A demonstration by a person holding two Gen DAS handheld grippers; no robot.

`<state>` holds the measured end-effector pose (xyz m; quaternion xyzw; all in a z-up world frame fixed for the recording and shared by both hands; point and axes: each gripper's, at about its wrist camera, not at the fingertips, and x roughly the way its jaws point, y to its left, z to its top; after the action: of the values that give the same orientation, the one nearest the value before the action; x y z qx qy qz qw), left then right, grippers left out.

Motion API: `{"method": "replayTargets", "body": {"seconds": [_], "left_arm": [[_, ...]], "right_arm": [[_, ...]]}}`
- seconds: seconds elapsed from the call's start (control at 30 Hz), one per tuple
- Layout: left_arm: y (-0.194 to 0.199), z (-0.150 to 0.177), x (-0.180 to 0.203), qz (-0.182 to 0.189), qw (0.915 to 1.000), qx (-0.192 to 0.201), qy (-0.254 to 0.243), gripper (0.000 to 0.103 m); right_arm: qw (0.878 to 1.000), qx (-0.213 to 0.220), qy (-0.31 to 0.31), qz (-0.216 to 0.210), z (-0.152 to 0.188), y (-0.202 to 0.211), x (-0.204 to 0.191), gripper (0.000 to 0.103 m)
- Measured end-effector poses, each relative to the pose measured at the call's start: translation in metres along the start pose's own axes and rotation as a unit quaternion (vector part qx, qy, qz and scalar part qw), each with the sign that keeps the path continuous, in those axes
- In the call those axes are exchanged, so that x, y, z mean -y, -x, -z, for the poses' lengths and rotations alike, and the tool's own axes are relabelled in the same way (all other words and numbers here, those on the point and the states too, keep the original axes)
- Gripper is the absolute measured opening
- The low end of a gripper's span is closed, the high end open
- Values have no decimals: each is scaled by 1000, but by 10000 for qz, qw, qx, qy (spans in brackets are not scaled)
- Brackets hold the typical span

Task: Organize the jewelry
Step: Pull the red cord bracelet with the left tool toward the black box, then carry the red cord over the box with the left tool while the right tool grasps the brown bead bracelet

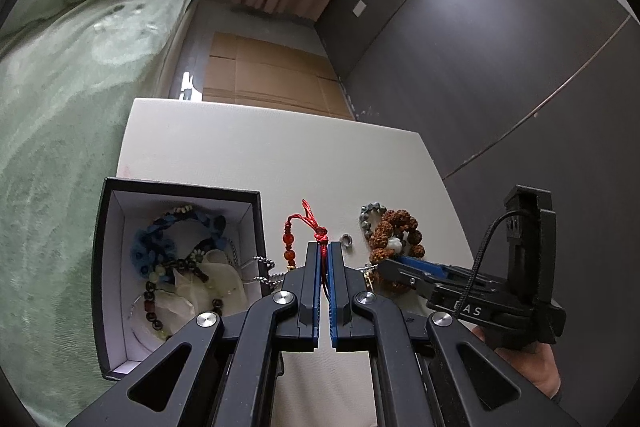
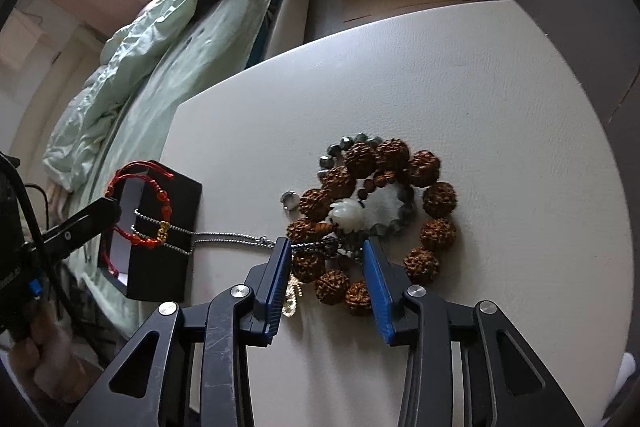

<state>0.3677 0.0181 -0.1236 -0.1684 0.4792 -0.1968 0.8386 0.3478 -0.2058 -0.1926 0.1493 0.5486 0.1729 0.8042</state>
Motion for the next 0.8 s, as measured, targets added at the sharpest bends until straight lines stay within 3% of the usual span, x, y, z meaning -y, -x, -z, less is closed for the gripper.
{"method": "replayTargets", "body": {"seconds": [0.27, 0.4, 0.5, 0.53, 0.6, 0.67, 0.7, 0.8], "left_arm": [[2, 1, 0, 7, 10000, -18, -4, 3], [3, 2, 3, -28, 10000, -20, -34, 3], [5, 3, 7, -50, 10000, -18, -65, 3], [6, 3, 7, -55, 10000, -15, -74, 3], [8, 4, 10, -62, 9999, 6, -88, 3], [11, 4, 12, -68, 9999, 27, -100, 3], [13, 4, 13, -71, 9999, 40, -110, 3], [17, 3, 16, -74, 9999, 64, -131, 3]], "right_arm": [[9996, 7, 215, 204, -6, -5, -10, 41], [9968, -102, 708, 366, -9, -14, -29, 62], [9938, -64, 944, 580, -9, -19, -38, 65], [9942, -37, 903, 578, -9, -20, -37, 59], [9957, -26, 720, 576, -10, -20, -29, 37], [9985, 8, 503, 230, -11, -12, -18, 30], [9987, 69, 481, 156, -11, -7, -17, 21], [9989, 239, 405, -32, -9, 10, -13, 19]]}}
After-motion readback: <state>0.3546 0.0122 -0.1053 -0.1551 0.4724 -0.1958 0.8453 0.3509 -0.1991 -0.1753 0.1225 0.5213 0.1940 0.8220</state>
